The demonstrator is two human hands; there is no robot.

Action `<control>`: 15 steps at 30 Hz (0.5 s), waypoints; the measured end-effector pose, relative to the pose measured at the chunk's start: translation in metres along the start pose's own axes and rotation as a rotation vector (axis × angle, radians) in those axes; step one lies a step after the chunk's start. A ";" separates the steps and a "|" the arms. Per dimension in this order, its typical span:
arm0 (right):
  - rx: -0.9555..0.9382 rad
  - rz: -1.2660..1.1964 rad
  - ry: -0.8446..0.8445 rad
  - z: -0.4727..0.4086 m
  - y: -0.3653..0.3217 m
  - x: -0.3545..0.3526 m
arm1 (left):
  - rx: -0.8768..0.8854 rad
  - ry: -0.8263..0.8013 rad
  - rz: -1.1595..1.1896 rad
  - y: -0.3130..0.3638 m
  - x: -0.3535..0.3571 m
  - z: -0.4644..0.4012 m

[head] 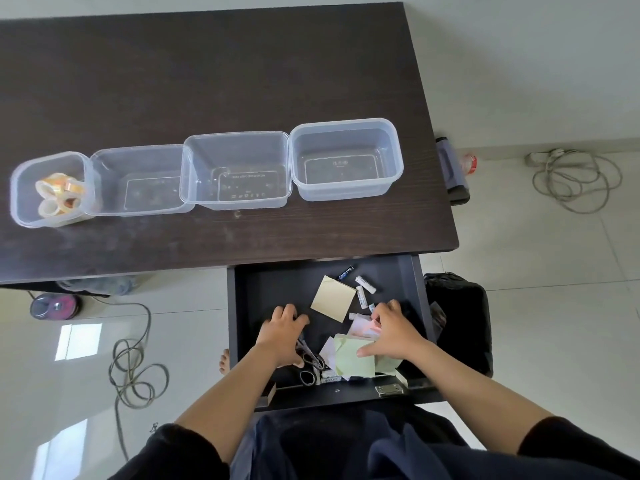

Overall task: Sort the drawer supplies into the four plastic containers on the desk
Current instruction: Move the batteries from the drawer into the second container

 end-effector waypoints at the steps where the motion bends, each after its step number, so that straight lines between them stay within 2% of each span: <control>1: -0.007 0.025 0.004 0.000 0.000 0.000 | 0.014 -0.014 0.006 -0.001 0.001 0.002; 4: -0.011 0.106 0.012 0.001 0.000 0.001 | 0.031 -0.042 0.033 -0.005 0.004 0.006; 7: -0.002 0.067 -0.009 0.003 0.000 0.004 | 0.037 -0.060 0.076 -0.008 0.007 0.008; 11: 0.006 0.093 -0.057 0.004 0.000 0.007 | 0.110 -0.073 -0.083 -0.008 0.012 0.013; 15: 0.013 0.131 -0.090 0.005 0.001 0.009 | 0.108 -0.005 -0.139 -0.013 0.013 0.017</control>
Point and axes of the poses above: each hand's wrist, its own z-axis away from the middle knuckle, its own x-axis out of the palm, y = z × x, the point moved 7 cm from there along -z, towards the middle knuckle, and after that the axes turned 1 degree about z, right-handed, at the moved point
